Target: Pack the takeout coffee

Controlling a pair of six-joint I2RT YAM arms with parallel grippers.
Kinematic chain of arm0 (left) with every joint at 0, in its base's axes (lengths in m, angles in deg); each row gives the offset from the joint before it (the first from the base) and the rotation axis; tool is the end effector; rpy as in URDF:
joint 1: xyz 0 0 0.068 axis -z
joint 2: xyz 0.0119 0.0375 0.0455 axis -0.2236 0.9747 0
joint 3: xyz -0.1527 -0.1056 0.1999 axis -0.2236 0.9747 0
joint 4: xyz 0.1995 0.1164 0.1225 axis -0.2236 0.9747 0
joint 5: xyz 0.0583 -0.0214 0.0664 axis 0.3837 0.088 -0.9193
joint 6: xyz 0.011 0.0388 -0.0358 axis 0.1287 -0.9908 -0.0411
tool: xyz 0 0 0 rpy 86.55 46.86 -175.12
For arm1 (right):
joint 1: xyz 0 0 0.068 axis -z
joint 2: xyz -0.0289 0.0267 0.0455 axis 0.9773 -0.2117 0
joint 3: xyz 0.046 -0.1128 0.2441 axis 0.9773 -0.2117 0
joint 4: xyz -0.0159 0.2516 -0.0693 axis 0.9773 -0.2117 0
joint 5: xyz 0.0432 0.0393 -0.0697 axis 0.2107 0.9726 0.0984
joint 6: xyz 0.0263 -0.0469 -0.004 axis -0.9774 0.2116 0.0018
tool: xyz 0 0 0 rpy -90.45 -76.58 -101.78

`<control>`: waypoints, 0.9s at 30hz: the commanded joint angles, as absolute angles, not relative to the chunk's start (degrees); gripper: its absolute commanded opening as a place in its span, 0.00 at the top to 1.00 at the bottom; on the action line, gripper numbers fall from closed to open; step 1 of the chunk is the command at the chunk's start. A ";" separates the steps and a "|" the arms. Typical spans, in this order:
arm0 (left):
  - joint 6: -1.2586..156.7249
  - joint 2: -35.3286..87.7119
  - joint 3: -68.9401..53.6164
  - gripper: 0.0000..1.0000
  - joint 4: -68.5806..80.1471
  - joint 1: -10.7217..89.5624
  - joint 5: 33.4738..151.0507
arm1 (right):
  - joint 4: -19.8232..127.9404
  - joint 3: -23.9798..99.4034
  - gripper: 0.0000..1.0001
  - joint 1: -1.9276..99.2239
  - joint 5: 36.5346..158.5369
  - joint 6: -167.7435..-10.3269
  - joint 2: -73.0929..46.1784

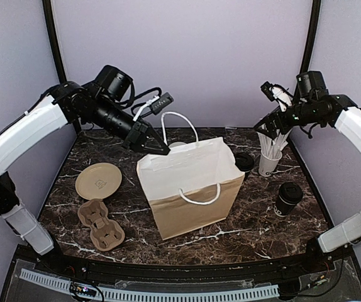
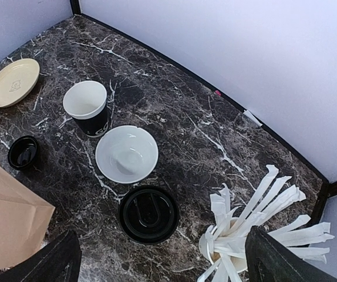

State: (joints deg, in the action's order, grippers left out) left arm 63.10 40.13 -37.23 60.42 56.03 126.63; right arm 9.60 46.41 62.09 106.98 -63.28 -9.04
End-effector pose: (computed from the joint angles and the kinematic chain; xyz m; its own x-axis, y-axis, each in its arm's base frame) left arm 0.2171 -0.2362 0.4241 -0.4230 0.4496 -0.7867 0.9046 0.1596 -0.3952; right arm 0.2666 0.0857 0.3968 -0.3960 -0.4336 -0.8094 -0.6468 0.7574 -0.0893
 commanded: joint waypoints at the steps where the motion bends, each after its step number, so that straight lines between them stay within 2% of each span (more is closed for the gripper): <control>1: 58.74 45.09 -38.96 1.00 63.50 57.26 126.62 | 11.40 45.31 0.02 62.48 108.85 -63.62 -7.10; 7: 56.75 52.93 -43.77 1.00 65.29 58.06 126.98 | 11.48 43.73 0.02 62.48 109.76 -63.15 -6.26; 19: 54.70 61.08 -54.93 1.00 66.36 58.26 128.20 | 12.20 41.82 0.02 62.47 110.83 -62.87 -6.03; 21: 54.95 61.88 -55.98 0.80 66.26 58.27 127.16 | 12.15 41.87 0.02 62.47 111.03 -62.88 -6.11; 22: 55.15 61.92 -56.25 0.59 66.12 58.27 125.42 | 12.06 41.96 0.02 62.48 111.07 -62.84 -6.10; 24: 55.64 61.40 -57.08 0.47 65.68 58.34 121.62 | 11.90 41.97 0.02 62.48 111.14 -62.72 -6.04; 27: 58.06 57.60 -57.15 0.40 65.09 58.36 111.73 | 11.68 41.76 0.02 62.48 111.38 -62.46 -5.86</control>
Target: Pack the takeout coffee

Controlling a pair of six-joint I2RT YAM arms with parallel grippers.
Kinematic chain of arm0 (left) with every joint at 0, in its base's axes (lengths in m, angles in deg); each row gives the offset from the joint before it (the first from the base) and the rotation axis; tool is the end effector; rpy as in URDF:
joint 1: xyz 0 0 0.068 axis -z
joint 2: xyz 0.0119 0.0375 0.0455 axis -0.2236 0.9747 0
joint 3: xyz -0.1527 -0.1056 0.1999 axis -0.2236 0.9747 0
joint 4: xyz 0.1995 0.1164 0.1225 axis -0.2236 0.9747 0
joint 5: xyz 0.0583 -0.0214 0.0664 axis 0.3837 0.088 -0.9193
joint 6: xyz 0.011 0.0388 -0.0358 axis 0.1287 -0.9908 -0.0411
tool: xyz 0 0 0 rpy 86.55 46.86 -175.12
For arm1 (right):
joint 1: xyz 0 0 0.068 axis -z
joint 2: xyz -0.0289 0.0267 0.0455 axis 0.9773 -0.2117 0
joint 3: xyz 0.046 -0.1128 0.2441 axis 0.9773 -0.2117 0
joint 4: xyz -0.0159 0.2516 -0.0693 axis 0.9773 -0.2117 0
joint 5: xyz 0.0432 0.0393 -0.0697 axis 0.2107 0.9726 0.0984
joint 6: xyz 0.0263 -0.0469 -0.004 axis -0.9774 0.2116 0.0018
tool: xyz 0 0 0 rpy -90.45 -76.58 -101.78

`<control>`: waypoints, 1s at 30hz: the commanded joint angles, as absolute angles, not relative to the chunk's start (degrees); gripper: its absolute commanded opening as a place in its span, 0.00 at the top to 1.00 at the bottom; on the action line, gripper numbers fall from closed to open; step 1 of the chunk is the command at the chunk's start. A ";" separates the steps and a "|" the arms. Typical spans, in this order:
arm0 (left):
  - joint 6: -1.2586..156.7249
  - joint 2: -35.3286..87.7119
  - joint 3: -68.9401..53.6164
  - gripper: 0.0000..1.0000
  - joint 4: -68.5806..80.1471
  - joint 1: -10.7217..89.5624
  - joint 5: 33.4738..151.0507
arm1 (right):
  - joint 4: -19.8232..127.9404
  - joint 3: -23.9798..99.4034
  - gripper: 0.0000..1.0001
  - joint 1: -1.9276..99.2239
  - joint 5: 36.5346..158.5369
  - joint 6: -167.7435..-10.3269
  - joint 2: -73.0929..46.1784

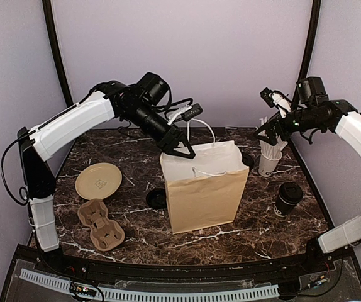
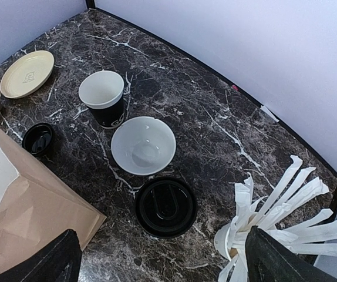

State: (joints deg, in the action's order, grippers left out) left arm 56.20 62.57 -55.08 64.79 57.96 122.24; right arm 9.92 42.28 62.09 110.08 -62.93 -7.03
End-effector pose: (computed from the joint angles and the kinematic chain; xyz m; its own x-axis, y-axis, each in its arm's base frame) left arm 0.2807 -0.3122 0.3744 -0.3805 0.5731 -0.7258 0.9218 0.1717 -0.3476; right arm 0.2581 0.0852 0.3835 -0.4052 -0.4360 -0.8036 -0.6836 0.7281 -0.0504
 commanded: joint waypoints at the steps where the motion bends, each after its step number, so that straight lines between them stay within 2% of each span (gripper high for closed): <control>1: 59.03 55.58 -57.14 0.38 65.45 58.36 109.38 | 11.59 41.65 0.02 62.48 111.50 -62.34 -5.78; 5: 69.97 48.59 -53.74 0.39 69.26 58.36 94.73 | 12.09 40.27 0.02 62.48 111.79 -61.87 -4.94; 10: 85.41 37.40 -32.20 0.52 72.98 58.36 79.15 | 13.59 38.81 0.02 62.48 112.02 -61.49 -4.23; 13: 90.98 30.57 -16.09 0.61 74.03 58.36 79.20 | 13.60 39.10 0.02 62.48 112.87 -61.47 -4.27; 14: 92.14 29.66 -13.36 0.73 74.05 58.36 79.80 | 13.50 39.34 0.02 62.48 113.21 -61.41 -4.33; 15: 94.73 28.12 -8.22 0.80 73.73 58.36 80.99 | 13.35 39.52 0.02 62.48 113.56 -61.39 -4.42; 16: 95.87 27.46 -6.05 0.94 73.42 58.36 81.58 | 13.35 39.77 0.02 62.48 113.91 -61.35 -4.51; 17: 98.04 26.51 -1.89 0.99 72.39 58.36 82.78 | 13.22 39.96 0.02 62.48 114.20 -61.39 -4.60; 23: 102.40 25.72 11.45 1.00 65.37 58.51 88.67 | 12.95 40.13 0.02 62.48 115.02 -61.46 -4.61; 30: 97.69 32.88 14.96 1.00 57.67 60.17 94.13 | 12.91 39.71 0.02 62.48 114.60 -61.52 -4.56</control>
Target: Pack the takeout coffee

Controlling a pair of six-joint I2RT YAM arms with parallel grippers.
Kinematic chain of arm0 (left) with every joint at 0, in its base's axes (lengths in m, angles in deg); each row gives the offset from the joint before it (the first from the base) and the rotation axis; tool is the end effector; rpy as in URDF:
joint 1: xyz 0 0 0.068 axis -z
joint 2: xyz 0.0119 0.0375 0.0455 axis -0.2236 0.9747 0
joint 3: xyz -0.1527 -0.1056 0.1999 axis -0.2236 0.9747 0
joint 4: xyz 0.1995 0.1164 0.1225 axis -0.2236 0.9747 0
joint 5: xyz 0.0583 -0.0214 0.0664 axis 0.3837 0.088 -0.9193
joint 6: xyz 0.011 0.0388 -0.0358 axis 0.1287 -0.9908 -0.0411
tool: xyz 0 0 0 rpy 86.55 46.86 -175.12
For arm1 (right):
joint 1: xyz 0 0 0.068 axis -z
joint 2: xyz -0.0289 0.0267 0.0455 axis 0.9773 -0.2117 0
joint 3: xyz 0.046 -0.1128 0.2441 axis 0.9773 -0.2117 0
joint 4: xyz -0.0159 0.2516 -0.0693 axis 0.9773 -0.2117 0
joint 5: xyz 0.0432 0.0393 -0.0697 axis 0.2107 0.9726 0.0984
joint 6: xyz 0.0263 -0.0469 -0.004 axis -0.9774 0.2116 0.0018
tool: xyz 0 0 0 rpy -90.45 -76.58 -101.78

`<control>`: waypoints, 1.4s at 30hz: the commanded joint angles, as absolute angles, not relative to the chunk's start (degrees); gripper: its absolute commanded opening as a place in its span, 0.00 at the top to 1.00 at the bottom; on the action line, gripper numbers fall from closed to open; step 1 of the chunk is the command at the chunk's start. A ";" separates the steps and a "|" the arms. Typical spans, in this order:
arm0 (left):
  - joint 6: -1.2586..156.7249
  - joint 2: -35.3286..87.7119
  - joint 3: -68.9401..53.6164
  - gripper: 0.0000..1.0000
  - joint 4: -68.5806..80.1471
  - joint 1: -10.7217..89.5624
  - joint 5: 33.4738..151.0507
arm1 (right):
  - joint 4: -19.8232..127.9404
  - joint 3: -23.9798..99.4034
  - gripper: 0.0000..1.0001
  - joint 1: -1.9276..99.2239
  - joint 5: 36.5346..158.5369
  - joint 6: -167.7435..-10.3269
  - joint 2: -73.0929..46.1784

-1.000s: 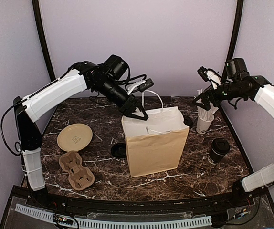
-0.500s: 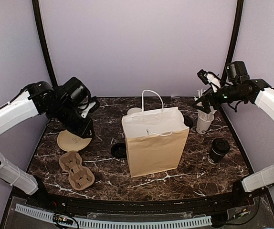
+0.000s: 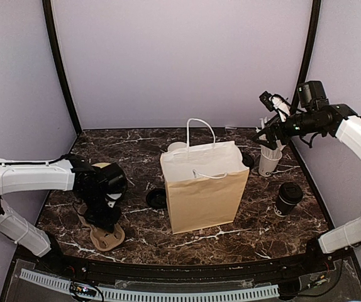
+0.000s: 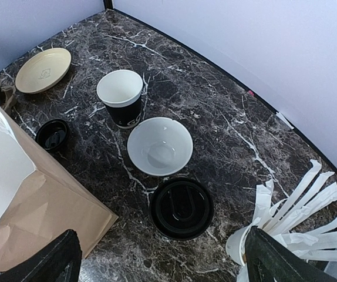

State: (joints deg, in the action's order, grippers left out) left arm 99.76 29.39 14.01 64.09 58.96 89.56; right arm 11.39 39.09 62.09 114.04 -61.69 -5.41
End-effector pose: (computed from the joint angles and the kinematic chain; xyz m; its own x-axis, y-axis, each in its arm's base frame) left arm 0.1524 -0.1629 0.2010 -0.9755 0.2180 -0.0293 0.2200 0.9661 -0.1352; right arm 0.2519 0.0858 0.3753 -0.3774 -0.4385 -0.8157 -0.7304 0.6825 -0.0290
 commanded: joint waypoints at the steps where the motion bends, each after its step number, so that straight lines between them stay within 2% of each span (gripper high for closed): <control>1: 97.00 33.76 14.73 1.00 56.99 60.72 94.95 | 12.97 39.61 0.02 62.48 114.41 -61.48 -4.49; 7: 92.26 40.52 12.14 1.00 48.38 61.23 98.14 | 12.93 38.85 0.02 62.48 113.06 -61.39 -4.27; 15: 89.96 45.77 4.60 1.00 50.00 60.63 89.54 | 12.95 37.79 0.02 62.48 112.40 -61.45 -3.62; 21: 91.02 44.32 4.15 1.00 51.05 57.21 83.17 | 13.31 36.87 0.02 62.48 112.75 -61.72 -3.24; 27: 86.47 43.68 3.31 1.00 47.40 52.20 83.81 | 13.62 36.13 0.02 62.48 113.52 -61.83 -3.40; 39: 85.17 45.34 -1.70 1.00 50.09 47.48 79.90 | 14.49 32.93 0.02 62.48 113.01 -61.83 -0.64; 41: 84.81 43.46 -2.12 0.94 51.60 47.46 80.73 | 14.43 32.83 0.02 62.48 112.96 -61.74 -0.42; 42: 84.55 42.56 -1.74 0.85 52.59 47.51 82.17 | 14.36 32.83 0.02 62.44 113.00 -61.74 -0.34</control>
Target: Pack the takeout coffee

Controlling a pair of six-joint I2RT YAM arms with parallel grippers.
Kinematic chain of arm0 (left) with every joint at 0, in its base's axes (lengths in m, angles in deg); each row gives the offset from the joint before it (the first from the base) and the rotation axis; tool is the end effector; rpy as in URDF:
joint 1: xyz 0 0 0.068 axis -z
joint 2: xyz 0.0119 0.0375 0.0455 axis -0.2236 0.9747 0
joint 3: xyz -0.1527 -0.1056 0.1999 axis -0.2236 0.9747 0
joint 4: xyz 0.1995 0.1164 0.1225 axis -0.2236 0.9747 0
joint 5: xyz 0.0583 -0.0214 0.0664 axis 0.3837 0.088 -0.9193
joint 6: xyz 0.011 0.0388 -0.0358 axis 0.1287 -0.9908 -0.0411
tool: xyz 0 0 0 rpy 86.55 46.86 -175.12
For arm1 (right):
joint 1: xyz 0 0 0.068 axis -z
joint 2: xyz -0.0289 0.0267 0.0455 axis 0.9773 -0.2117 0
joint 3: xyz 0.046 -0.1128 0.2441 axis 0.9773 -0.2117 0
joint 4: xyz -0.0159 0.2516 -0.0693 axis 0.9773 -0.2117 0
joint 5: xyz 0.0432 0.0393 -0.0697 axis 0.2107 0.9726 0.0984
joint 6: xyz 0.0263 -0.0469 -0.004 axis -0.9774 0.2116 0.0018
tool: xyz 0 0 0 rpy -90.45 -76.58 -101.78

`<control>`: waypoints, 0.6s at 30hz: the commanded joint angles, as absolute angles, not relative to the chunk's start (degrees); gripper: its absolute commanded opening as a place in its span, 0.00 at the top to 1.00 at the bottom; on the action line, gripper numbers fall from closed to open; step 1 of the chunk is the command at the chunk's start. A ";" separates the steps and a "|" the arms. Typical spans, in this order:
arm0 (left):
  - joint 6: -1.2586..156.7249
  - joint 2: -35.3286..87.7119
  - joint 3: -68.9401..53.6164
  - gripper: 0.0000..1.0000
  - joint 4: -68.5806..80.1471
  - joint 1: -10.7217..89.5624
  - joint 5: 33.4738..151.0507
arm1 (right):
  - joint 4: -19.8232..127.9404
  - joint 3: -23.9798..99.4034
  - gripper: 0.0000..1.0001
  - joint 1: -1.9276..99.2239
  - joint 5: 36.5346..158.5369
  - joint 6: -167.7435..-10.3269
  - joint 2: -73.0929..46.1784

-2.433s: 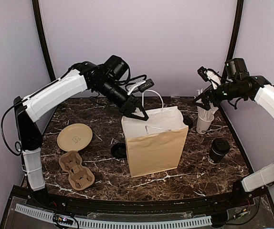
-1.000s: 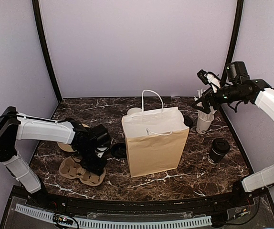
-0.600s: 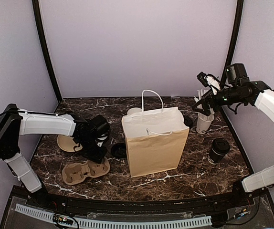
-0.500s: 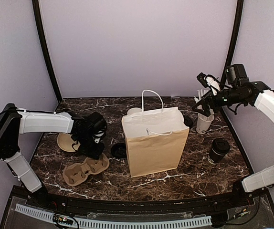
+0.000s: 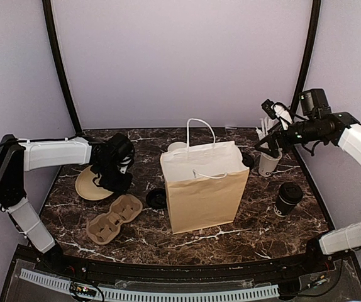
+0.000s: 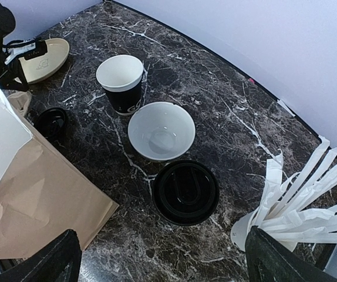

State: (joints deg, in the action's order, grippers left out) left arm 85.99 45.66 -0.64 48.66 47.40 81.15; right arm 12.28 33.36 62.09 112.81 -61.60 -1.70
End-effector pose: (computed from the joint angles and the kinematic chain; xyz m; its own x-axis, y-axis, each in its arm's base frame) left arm 0.2660 -0.1805 0.2040 -0.9181 0.2194 -0.3300 0.2553 0.9644 -0.0692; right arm 0.2379 0.0811 0.3595 -0.3959 -0.4482 -0.8015 -0.7201 0.6931 -0.0320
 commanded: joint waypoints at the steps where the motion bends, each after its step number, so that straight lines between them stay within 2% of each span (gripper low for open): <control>1: 84.40 40.29 -1.40 0.82 53.13 47.58 82.82 | 14.40 32.83 0.02 62.48 113.05 -61.68 -0.32; 9: 81.89 25.85 7.97 0.56 55.33 47.75 91.18 | 14.71 33.27 0.02 62.48 114.37 -61.57 -1.44; 12: 81.47 26.67 8.70 0.55 55.45 47.89 94.99 | 14.50 34.05 0.02 62.48 115.07 -61.57 -2.34; 18: 84.23 31.56 10.91 0.57 60.49 47.98 91.62 | 13.85 34.55 0.02 62.48 115.50 -61.57 -1.88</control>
